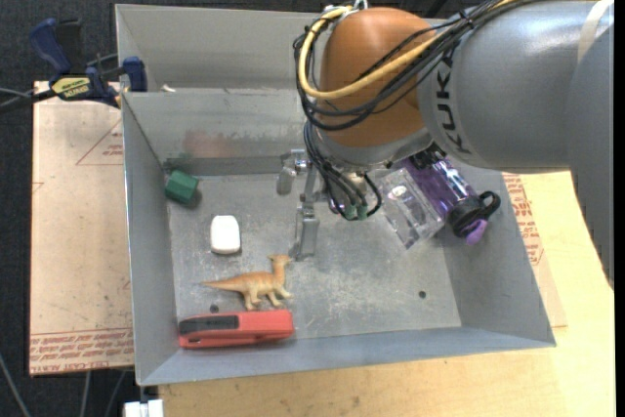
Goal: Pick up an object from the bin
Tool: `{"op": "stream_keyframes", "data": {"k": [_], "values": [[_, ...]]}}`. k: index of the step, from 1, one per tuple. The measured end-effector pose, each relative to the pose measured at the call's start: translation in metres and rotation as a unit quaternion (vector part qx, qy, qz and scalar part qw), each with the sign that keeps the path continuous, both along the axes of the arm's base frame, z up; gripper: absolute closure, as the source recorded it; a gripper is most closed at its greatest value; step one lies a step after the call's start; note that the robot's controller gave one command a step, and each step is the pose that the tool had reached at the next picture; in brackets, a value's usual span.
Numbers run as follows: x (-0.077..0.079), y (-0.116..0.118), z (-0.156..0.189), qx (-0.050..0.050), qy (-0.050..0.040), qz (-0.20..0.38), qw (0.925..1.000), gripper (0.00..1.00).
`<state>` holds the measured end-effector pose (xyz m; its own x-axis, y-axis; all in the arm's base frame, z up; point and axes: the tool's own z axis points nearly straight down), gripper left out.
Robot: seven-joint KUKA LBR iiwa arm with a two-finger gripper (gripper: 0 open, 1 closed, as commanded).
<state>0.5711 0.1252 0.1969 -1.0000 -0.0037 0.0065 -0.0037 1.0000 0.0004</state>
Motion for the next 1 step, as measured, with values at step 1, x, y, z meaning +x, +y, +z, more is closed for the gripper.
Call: {"op": "stream_keyframes", "data": {"k": [1], "values": [[0.0016,-0.0007,0.0049,0.000,-0.0038,-0.001,1.0000,0.00]]}}
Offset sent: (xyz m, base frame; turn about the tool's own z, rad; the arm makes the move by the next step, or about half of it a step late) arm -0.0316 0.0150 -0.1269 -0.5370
